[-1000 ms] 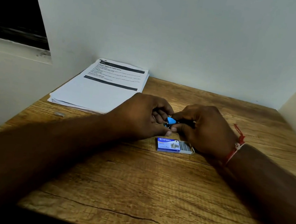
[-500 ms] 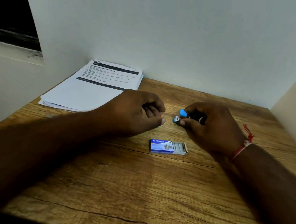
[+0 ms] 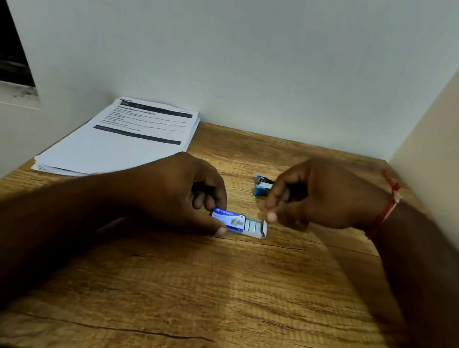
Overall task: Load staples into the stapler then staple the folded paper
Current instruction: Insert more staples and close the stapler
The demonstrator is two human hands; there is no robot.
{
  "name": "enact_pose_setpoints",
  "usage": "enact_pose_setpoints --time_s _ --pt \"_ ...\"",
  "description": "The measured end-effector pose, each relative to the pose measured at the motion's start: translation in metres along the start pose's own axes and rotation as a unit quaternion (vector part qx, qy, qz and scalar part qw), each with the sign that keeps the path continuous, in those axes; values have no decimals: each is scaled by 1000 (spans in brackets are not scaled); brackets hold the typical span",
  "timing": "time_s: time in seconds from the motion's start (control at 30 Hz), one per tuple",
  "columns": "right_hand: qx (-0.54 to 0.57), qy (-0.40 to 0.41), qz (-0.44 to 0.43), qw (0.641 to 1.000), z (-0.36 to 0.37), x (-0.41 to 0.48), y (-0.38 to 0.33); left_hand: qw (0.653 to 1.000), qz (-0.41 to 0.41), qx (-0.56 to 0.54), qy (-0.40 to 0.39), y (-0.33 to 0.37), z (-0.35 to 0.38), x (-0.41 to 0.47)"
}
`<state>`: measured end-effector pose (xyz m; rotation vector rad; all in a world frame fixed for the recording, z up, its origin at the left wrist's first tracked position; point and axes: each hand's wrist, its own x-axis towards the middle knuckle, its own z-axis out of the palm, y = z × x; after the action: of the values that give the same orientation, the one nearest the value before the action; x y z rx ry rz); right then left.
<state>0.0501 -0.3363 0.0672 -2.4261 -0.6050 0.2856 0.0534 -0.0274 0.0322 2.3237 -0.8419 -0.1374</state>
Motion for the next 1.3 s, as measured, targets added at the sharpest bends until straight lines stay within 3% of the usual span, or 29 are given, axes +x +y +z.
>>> enact_pose_setpoints --time_s 0.07,0.2,0.4,0.6,1.03,1.3 --pt "31 -60 38 997 2 1 2 1000 -3 -6 5 0 -1 1" --pt "86 -92 57 990 1 2 2 1000 -5 -11 12 -1 -5 1" --pt "103 -61 48 992 11 1 -5 999 -7 -32 14 1 -5 0" --pt "112 -42 18 993 14 0 -5 998 2 -47 -33 -1 -10 1" --pt "115 -24 2 993 19 2 -6 999 -5 -50 -13 -2 -8 2" --pt "82 -11 -57 995 22 3 -6 999 11 -34 -6 -3 -3 0"
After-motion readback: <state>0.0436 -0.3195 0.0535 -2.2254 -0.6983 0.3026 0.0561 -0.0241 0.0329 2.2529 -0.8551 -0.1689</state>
